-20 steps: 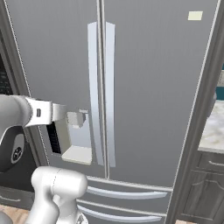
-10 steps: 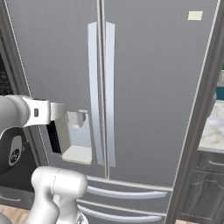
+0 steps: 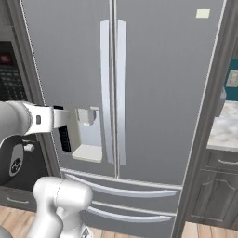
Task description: Take the cakes from the fridge and place them on the empty tray on the dining counter.
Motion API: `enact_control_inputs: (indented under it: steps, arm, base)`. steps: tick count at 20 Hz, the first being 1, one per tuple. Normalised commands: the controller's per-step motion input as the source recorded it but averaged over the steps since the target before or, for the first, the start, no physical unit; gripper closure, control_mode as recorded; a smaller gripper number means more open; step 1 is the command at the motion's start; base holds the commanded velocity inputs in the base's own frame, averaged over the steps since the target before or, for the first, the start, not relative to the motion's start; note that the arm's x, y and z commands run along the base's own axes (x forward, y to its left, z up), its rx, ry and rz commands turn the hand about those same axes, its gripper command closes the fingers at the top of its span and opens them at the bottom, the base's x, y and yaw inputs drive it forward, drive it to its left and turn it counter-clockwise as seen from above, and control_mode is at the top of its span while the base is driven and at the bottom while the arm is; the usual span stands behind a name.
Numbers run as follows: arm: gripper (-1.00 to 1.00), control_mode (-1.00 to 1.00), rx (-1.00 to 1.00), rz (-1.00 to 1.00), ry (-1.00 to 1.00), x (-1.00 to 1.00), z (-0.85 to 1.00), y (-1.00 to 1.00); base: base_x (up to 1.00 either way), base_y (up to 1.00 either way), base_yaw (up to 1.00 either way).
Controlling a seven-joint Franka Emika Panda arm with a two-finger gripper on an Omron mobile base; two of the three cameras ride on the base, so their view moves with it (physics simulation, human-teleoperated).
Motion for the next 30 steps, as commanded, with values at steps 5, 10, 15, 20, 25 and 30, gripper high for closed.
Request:
enact_control_inputs:
  steps: [5, 10, 15, 20, 25, 30]
  arm:
    - [-1.00, 1.00, 0.00, 0.00, 0.00, 0.00, 0.00, 0.00]
    - [-1.00, 1.00, 0.00, 0.00, 0.00, 0.00, 0.00, 0.00]
    - [-1.00, 1.00, 0.00, 0.00, 0.00, 0.00, 0.00, 0.00]
    - [-1.00, 1.00, 0.00, 0.00, 0.00, 0.00, 0.00, 0.00]
    - [-1.00, 1.00, 0.00, 0.00, 0.00, 0.00, 0.00, 0.00]
    - [-1.00, 1.00, 0.00, 0.00, 0.00, 0.00, 0.00, 0.00]
  base:
    - [-0.48, -0.36, 0.00]
    - [-0.40, -0.44, 0.00]
    - [-0.25, -0.20, 0.00]
    - [-0.29, -0.01, 0.00]
    - [-0.32, 0.00, 0.00]
    - [-0.14, 0.00, 0.00]
